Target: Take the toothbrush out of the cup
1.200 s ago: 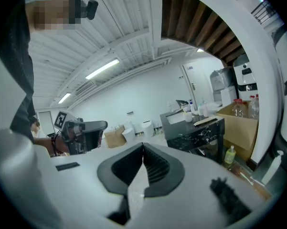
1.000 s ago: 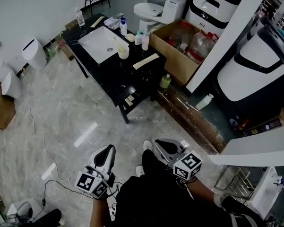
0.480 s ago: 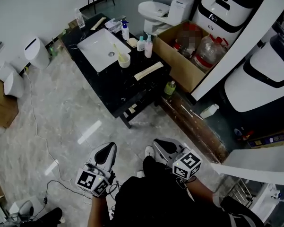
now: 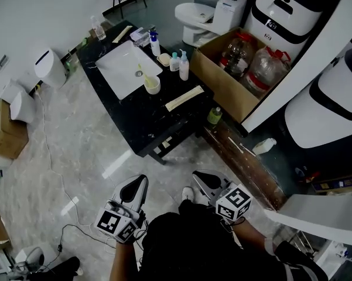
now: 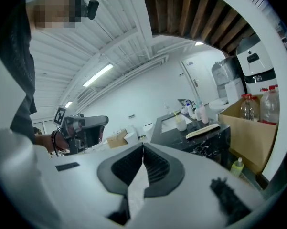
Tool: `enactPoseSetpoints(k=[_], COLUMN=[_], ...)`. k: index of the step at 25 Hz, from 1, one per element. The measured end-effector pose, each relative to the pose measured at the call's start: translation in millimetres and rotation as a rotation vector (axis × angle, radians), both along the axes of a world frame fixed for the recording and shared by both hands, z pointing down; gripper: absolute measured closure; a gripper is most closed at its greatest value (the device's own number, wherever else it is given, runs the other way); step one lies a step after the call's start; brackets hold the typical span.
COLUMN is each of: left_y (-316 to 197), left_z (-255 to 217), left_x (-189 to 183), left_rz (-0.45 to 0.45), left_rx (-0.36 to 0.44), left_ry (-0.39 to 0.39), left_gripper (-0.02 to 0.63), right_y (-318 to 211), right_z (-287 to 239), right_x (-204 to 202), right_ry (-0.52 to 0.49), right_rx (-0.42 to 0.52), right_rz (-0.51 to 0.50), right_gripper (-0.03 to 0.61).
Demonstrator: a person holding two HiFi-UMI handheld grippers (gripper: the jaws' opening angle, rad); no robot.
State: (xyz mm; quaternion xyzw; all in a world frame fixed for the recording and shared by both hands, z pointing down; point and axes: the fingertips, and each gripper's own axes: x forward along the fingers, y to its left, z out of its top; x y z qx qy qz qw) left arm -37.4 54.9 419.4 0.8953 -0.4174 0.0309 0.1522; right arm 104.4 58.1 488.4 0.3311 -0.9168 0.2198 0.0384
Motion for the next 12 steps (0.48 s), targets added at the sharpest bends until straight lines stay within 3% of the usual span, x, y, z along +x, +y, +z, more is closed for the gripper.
enactPoseSetpoints(k=[12], left_y=[-15], left_z=[-5], left_x=[-4], left_rz=[-0.037], left_rx=[0.011], left_ry=[-0.026], left_gripper=[0.604], right_y=[-21], right_z=[-8], right_x=[-2], right_ry=[-0.025], right_rx=[0.012], right_rz=[-0.040], right_gripper=[0.566])
